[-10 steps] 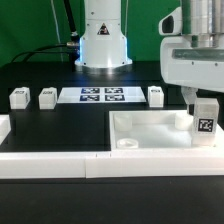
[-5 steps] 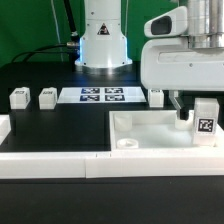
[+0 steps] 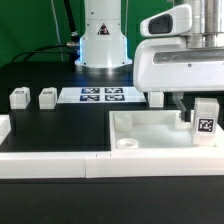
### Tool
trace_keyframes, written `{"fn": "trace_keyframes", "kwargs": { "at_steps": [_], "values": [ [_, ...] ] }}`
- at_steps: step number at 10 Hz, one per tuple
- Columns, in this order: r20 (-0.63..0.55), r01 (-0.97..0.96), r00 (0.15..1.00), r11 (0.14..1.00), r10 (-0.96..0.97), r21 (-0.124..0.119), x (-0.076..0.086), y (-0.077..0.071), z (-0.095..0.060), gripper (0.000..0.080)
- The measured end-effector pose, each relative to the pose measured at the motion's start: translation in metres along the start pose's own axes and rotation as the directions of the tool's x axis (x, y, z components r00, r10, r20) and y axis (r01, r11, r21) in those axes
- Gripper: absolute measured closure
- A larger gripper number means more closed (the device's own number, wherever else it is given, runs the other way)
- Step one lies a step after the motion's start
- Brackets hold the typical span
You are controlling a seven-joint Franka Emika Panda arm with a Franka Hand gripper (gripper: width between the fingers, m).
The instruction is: Assemble square table
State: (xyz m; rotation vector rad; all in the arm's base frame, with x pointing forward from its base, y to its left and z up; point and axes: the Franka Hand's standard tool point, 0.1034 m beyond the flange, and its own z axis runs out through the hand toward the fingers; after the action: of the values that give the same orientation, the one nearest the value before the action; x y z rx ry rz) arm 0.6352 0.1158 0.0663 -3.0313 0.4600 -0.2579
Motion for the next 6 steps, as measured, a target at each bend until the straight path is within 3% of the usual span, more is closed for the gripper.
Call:
{"fn": "trace_keyframes", "kwargs": {
  "at_steps": [4, 6],
  "values": [
    [0.009, -0.277, 0.961, 0.961, 0.277, -0.011, 0.001, 0.004, 0.0007, 0.0509],
    [0.015, -0.483, 0.875, 0.875, 0.484, -0.029, 0.0008, 0.0062, 0.0005, 0.0509]
  ]
}}
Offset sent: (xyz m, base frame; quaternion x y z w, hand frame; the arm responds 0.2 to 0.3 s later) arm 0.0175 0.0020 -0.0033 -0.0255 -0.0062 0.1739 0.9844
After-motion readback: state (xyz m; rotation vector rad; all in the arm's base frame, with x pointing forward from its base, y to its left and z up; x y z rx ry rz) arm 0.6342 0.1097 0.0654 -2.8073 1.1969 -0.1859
